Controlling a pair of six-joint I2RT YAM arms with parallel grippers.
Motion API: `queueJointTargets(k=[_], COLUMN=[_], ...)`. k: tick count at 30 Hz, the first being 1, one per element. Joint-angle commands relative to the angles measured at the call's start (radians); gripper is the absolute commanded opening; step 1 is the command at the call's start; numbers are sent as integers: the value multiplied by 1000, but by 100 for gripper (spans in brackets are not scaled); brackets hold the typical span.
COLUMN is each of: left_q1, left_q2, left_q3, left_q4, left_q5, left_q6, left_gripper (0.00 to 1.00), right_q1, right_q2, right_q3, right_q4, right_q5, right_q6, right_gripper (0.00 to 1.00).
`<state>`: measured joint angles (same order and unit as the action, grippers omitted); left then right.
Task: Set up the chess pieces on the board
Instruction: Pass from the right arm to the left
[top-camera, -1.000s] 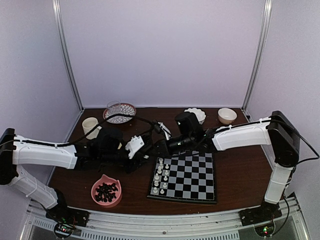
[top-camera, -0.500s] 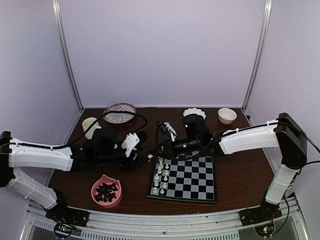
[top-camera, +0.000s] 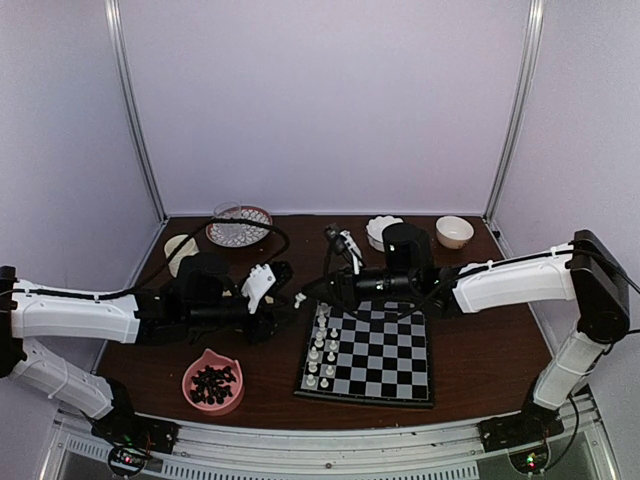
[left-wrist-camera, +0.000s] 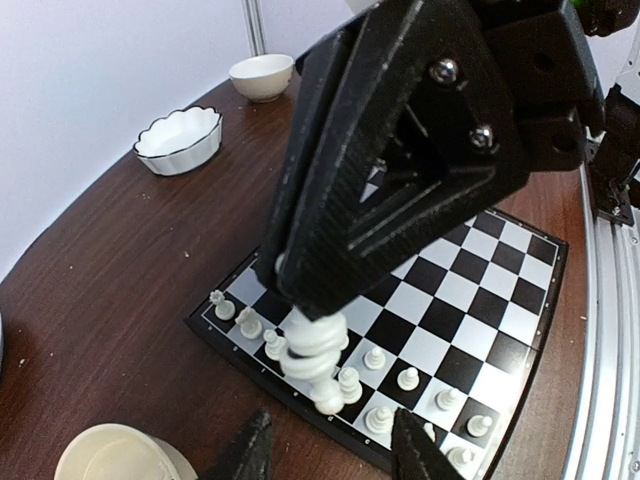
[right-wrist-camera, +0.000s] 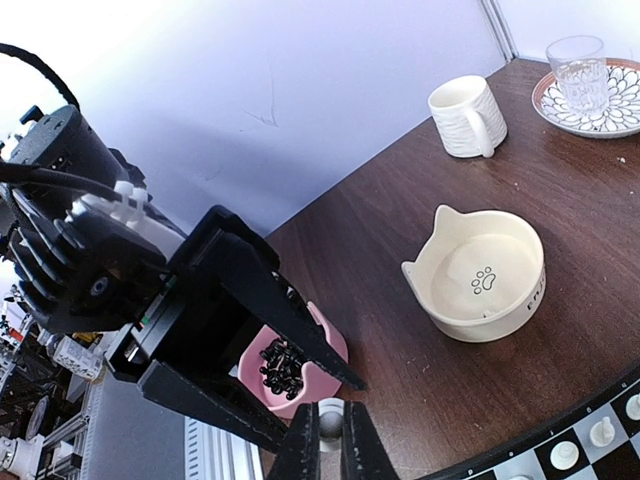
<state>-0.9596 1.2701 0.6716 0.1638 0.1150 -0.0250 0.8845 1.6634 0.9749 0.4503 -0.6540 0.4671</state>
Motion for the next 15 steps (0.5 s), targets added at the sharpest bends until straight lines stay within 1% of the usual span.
queueJointTargets(k=[1, 5, 13, 15], left_q1=[-4, -5, -4, -5], left_q2=[6, 6, 7, 7], left_q3=[11, 12, 13, 12], left_q4=[33, 32, 33, 31], left_q5=[37, 34, 24, 23], left_q6=[3, 2, -3, -3], left_gripper=[40, 36, 35, 32], right_q1=[-4, -4, 0, -1], right_q2=[-5, 1, 24, 28], right_q3=[-9, -6, 11, 14], right_q4=[63, 65, 54, 52], right_q5=[-27, -37, -56, -60], right_q6=[1, 1, -3, -5], right_gripper=[0, 0, 0, 0])
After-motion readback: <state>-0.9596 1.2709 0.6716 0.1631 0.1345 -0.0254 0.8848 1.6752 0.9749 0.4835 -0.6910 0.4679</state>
